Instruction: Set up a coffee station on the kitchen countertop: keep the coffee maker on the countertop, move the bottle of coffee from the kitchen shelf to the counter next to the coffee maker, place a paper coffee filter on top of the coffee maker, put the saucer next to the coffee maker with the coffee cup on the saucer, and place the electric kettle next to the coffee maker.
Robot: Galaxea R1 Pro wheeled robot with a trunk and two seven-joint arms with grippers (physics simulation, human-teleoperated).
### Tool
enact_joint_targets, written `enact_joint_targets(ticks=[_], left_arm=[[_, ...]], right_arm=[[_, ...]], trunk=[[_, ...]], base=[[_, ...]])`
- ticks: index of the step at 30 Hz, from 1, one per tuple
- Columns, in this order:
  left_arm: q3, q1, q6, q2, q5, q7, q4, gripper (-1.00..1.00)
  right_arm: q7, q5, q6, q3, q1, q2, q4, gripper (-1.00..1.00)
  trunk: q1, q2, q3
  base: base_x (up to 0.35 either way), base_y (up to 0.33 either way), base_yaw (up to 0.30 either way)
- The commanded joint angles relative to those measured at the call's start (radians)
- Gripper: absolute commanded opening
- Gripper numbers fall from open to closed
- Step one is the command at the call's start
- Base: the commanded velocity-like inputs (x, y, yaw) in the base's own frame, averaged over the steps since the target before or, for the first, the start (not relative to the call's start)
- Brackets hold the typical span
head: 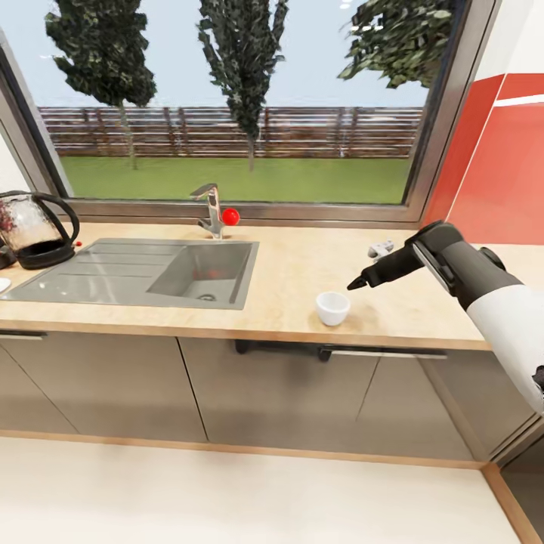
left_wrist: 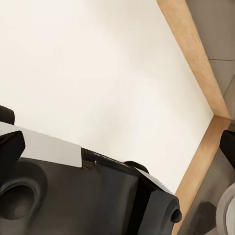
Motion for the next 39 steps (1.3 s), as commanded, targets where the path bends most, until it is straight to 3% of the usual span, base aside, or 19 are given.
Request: enact_joint_targets(ticks=[1, 11, 20, 29, 39], left_arm=[[0.006, 0.000, 0.010, 0.000, -0.001, -0.004, 0.000, 1.00], [0.007, 0.000, 0.010, 0.001, -0.001, -0.004, 0.000, 1.00], [0.007, 0.000, 0.010, 0.001, -0.001, -0.004, 0.000, 1.00], [0.007, 0.000, 0.010, 0.001, -0.001, -0.004, 0.000, 1.00], [0.007, 0.000, 0.010, 0.001, -0.001, -0.004, 0.000, 1.00]], right_arm=[[0.003, 0.000, 0.004, 0.005, -0.001, 0.001, -0.001, 1.00], [0.003, -0.001, 0.002, 0.052, -0.001, 0.010, 0.001, 1.00], [0.004, -0.002, 0.002, 0.053, -0.007, 0.014, -0.006, 1.00], [0.005, -0.002, 0.004, 0.053, -0.025, 0.053, -0.007, 1.00], [0.005, -0.002, 0.002, 0.056, -0.026, 0.064, -0.001, 1.00]], trunk=[[0.000, 0.000, -0.001], [0.000, 0.000, -0.001], [0.000, 0.000, -0.001], [0.000, 0.000, -0.001], [0.000, 0.000, -0.001]], base=[[0.044, 0.000, 0.000], [0.011, 0.000, 0.000], [0.000, 0.000, 0.000], [0.000, 0.024, 0.000], [0.000, 0.028, 0.000]])
